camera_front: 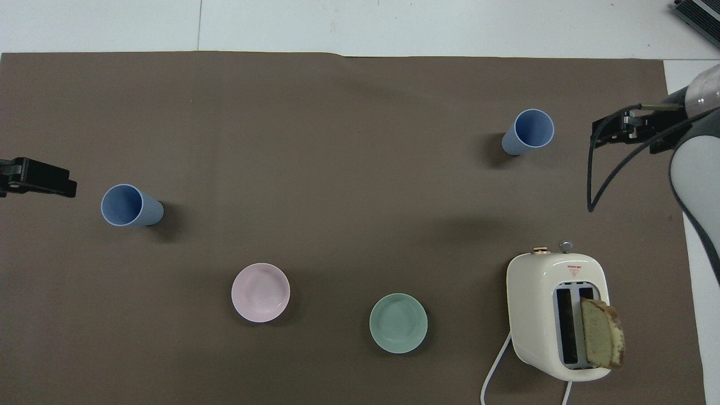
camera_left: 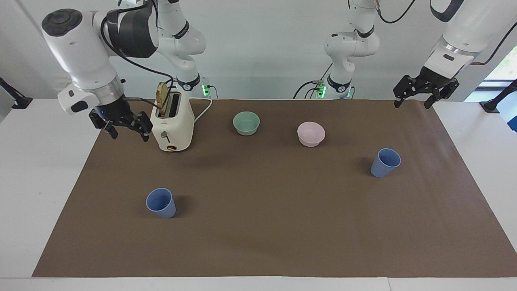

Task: Stack blue cups with both arms
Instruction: 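Reach the right gripper to the far cup while the left gripper reaches the near cup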

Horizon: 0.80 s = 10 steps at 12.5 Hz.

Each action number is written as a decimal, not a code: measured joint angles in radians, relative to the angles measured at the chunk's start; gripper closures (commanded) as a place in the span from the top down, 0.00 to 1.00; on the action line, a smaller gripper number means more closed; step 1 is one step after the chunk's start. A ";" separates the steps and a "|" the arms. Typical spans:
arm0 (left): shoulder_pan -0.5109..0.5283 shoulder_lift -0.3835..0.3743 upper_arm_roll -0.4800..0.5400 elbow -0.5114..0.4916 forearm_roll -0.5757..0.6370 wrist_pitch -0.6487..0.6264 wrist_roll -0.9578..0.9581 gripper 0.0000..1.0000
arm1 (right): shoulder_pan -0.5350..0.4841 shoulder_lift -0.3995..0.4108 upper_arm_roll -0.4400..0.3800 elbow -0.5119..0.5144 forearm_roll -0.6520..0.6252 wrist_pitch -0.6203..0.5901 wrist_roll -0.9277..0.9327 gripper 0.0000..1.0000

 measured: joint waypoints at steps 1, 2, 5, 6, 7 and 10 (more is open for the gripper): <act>0.002 0.000 0.002 -0.002 0.000 0.003 -0.001 1.00 | 0.000 0.021 0.000 0.004 0.000 0.018 0.000 1.00; 0.004 0.000 0.006 -0.011 0.000 0.009 -0.001 1.00 | 0.000 0.047 0.000 0.011 0.000 0.040 0.000 1.00; 0.009 0.003 0.007 -0.098 0.000 0.071 -0.001 1.00 | 0.000 0.130 0.000 0.025 -0.005 0.121 -0.010 1.00; 0.011 0.005 0.007 -0.136 0.000 0.099 -0.001 1.00 | 0.000 0.147 0.000 0.027 -0.014 0.138 -0.018 1.00; 0.017 0.006 0.006 -0.181 0.000 0.147 -0.001 1.00 | -0.001 0.160 -0.001 0.029 -0.026 0.152 -0.026 1.00; 0.065 0.018 0.008 -0.322 0.000 0.311 -0.001 1.00 | -0.010 0.201 -0.003 0.029 -0.029 0.218 -0.057 1.00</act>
